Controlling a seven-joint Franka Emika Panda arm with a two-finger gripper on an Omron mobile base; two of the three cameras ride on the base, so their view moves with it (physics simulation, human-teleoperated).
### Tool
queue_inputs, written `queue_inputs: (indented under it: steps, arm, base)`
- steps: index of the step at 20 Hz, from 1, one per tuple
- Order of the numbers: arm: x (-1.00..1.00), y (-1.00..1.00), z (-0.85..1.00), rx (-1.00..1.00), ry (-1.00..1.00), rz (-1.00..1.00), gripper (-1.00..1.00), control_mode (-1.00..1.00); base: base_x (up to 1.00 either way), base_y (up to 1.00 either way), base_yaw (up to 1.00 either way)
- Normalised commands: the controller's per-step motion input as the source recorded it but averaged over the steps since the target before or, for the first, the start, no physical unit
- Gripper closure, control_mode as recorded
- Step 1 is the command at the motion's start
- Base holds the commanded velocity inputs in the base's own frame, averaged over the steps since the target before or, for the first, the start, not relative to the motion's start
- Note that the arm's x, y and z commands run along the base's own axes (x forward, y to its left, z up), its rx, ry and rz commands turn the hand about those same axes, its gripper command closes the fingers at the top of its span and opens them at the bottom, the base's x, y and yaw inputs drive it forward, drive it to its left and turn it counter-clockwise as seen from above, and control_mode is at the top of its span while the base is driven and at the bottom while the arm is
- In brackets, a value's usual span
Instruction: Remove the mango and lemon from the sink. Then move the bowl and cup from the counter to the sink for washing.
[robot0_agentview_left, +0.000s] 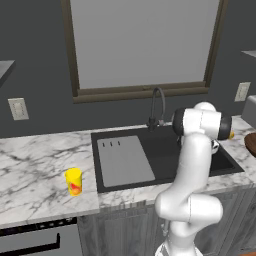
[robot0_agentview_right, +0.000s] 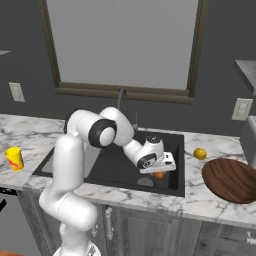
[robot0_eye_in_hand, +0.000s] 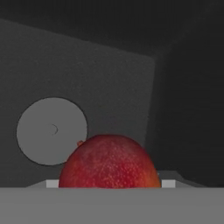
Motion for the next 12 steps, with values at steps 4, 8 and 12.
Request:
queue_inputs:
  steps: [4, 8, 12]
  arm:
    - [-0.12, -0.01, 0.49, 0.00, 0.00, 0.06, 1.00, -1.00]
    - [-0.15, 0.00, 0.48, 0.00, 0.00, 0.05, 1.00, -1.00]
    - [-0.14, 0.00, 0.48, 0.00, 0.00, 0.04, 1.00, -1.00]
  base:
    - [0.00, 0.00, 0.00]
    - [0.00, 0.00, 0.00]
    - [0.00, 0.00, 0.00]
